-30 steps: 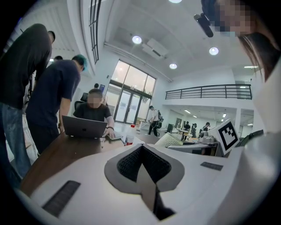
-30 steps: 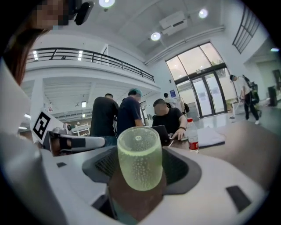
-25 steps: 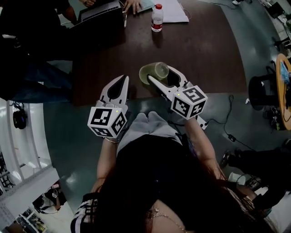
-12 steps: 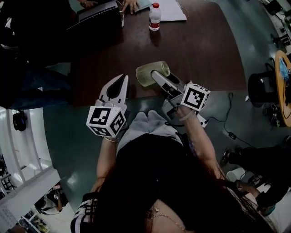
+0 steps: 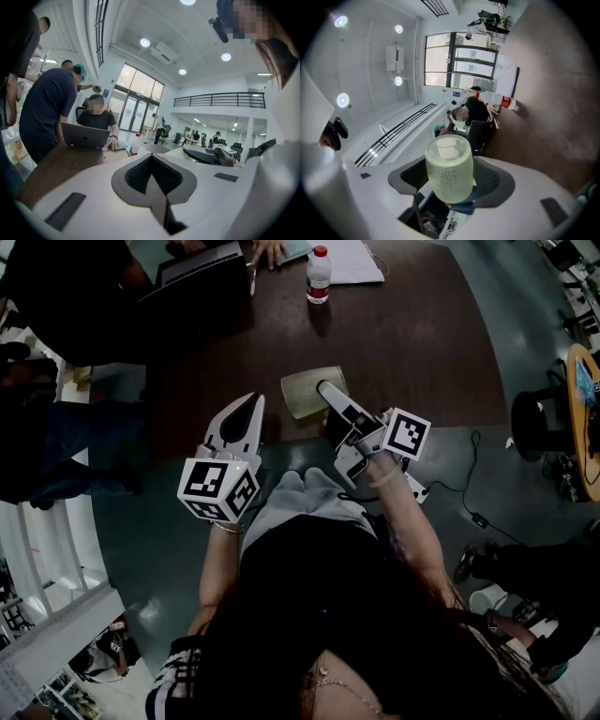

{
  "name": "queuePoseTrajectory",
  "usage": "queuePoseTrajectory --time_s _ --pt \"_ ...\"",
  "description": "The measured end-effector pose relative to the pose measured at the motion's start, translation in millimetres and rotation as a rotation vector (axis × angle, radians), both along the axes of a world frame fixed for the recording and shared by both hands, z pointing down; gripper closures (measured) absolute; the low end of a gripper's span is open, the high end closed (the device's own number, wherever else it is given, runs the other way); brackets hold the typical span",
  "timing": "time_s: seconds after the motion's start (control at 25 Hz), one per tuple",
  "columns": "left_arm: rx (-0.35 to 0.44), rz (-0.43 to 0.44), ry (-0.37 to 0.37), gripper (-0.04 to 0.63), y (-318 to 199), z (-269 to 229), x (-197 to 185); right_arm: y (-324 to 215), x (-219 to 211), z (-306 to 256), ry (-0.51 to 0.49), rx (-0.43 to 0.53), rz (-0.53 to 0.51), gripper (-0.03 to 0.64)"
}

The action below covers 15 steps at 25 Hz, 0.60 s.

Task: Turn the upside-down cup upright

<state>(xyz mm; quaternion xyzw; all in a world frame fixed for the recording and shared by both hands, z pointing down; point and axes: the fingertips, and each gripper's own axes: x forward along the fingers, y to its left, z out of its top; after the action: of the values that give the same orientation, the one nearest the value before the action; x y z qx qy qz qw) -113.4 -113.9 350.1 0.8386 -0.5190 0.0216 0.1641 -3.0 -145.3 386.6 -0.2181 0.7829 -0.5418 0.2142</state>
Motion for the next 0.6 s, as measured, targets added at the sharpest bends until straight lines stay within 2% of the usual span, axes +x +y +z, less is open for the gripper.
queuePoseTrajectory --time_s 0.4,0.6 --pt "0.009 0.050 0.035 0.594 3 -2 7 0 -1 -2 -0.053 -0.021 -0.013 0.296" --pt "0.026 0.069 0.064 0.573 6 -7 -3 1 -10 -4 -0.094 -0.038 -0.016 0.296"
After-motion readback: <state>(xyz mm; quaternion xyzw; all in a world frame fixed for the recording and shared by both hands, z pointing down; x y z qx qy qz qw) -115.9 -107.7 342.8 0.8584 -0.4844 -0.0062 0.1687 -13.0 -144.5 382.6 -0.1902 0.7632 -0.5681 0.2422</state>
